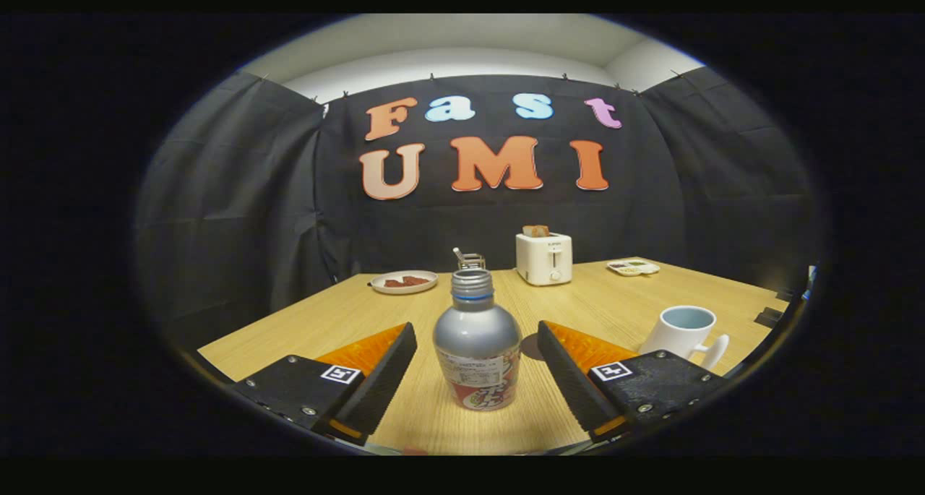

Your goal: Take the bottle from table, then pour the juice into the cup, finally place the bottle on the coaster

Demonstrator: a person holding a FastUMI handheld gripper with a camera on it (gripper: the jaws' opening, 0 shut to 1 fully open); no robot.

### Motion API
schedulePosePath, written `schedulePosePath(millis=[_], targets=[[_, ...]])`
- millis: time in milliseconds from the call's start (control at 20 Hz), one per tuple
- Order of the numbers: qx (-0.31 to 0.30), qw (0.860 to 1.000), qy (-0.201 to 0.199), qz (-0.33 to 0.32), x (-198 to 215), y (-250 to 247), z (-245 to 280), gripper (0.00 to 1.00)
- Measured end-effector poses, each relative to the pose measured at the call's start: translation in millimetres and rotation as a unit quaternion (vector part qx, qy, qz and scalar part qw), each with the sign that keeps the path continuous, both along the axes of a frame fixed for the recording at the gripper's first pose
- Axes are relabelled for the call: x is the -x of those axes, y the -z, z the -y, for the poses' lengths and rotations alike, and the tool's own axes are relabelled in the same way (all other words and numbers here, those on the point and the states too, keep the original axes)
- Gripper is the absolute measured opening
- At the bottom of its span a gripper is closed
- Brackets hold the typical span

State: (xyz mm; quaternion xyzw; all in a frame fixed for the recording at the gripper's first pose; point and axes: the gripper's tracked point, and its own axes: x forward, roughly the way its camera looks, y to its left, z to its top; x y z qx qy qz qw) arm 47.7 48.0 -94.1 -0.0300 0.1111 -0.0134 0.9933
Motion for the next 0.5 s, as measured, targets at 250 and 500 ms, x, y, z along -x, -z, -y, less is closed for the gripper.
schedulePosePath(millis=[250,500], targets=[[-0.016,1.0,0.004,-0.024,-6.3,22.3,2.0,1.0],[-0.016,0.998,0.002,-0.055,-10.5,44.9,1.4,1.0]])
